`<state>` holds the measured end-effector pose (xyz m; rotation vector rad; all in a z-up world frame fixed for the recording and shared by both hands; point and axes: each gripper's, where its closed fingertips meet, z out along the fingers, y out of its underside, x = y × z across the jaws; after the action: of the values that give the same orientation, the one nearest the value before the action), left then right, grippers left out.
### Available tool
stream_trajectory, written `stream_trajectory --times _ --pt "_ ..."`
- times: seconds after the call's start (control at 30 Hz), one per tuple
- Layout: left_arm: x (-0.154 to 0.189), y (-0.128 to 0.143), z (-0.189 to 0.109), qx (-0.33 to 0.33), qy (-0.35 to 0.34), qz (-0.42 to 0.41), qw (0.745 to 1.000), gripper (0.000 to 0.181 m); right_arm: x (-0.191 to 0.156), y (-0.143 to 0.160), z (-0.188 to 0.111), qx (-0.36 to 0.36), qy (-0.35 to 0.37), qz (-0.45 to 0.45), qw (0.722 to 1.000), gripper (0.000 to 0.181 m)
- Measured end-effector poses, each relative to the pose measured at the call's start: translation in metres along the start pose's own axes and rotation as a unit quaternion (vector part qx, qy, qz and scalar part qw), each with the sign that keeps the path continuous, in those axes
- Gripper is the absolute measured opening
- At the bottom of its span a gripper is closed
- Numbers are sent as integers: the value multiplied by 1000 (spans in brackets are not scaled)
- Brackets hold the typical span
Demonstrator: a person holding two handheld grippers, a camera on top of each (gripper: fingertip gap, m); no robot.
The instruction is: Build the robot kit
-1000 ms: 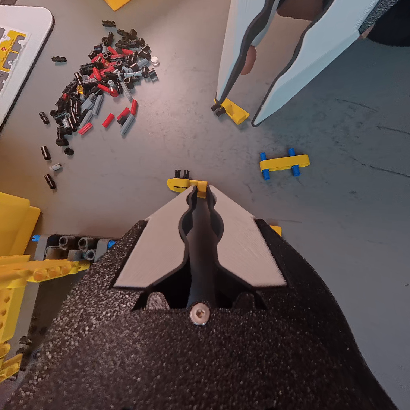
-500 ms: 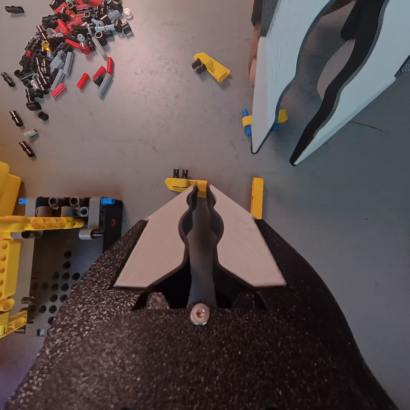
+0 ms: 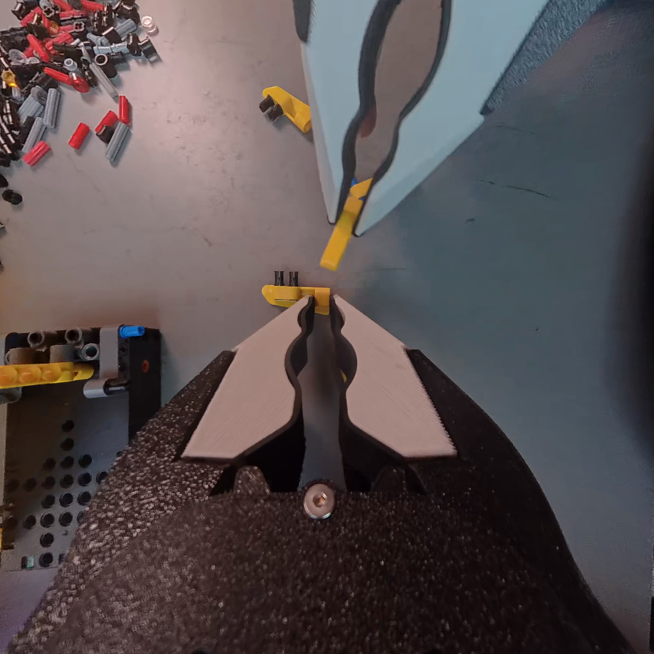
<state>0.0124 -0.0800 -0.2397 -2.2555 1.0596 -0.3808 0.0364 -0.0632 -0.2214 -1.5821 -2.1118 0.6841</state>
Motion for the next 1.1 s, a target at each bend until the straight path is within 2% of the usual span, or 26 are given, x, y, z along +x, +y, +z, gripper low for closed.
stream_trajectory --times 0.13,0.2,0.3,0.47,0.6,0.8,1.1 --pt "24 -6 4 0 50 8 999 8 -11 4 -8 16 14 81 996 7" --pt "37 -8 2 5 84 10 996 17 -21 6 -7 19 19 97 995 7" --pt "39 -15 -9 33 104 -5 994 19 -32 9 -5 22 24 129 991 7" --pt "22 -24 -10 67 68 -23 995 18 -38 15 -4 27 56 159 985 7" --pt "36 -21 5 43 67 32 996 20 -39 20 0 32 70 181 980 8" --pt "37 -24 18 34 24 88 995 7 -43 27 -2 20 96 163 982 13" --pt "24 -27 9 55 -1 73 996 9 -44 35 -7 13 71 163 984 21"
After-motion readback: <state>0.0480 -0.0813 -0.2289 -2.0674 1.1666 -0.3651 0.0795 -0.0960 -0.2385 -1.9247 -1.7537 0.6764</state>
